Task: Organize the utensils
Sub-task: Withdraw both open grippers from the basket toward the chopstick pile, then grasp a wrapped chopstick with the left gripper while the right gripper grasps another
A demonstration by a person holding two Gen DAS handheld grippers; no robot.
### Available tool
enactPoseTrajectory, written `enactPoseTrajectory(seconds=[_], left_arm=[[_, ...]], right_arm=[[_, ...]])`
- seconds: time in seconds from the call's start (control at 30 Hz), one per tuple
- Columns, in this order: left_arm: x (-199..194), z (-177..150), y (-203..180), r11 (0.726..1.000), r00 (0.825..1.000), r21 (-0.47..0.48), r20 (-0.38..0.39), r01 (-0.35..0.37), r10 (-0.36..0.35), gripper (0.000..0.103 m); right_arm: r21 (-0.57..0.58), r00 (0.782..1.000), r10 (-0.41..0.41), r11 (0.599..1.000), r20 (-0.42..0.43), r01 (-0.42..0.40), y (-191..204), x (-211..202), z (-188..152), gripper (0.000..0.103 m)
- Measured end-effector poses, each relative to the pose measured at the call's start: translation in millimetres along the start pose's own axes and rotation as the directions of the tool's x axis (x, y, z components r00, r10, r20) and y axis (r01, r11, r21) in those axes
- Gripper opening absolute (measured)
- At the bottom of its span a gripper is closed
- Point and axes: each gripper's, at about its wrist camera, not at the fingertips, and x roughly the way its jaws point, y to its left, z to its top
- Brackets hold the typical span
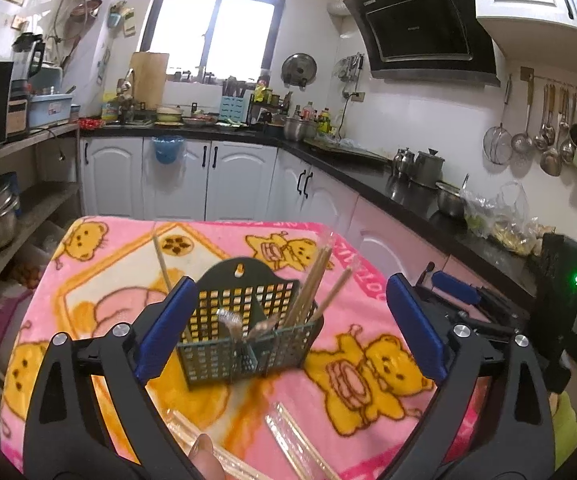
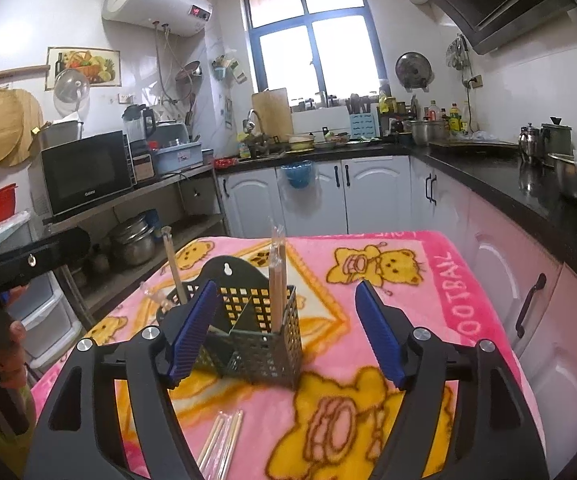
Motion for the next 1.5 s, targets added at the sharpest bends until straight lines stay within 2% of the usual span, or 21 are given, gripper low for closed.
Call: enactPoseTrajectory(seconds=[0.3, 0.67, 1.5], left_arm=[[-5.1, -25.9, 11.1, 0.999, 0.999, -0.037, -0.038, -0.003, 0.001, 0.092], [-5.0, -57.2, 23.3, 0.998, 0.996, -0.051, -0.08, -0.047, 0.043, 0.092], [0.0, -112.5, 51.5, 0.983, 0.974, -0.125, -0.2, -0.134, 0.107, 0.092]], right_arm=[[-0.016, 1.0, 0.003, 1.0, -0.005, -0.003, 7.2, -9.0, -10.6, 0.076], [-0.016, 0.999, 0.027, 0.999, -0.045, -0.028, 12.3, -7.3, -28.2, 0.078], [-0.03, 0.99, 0.044, 0.998, -0.135, -0.048, 22.9, 0.7, -63.3, 0.078]])
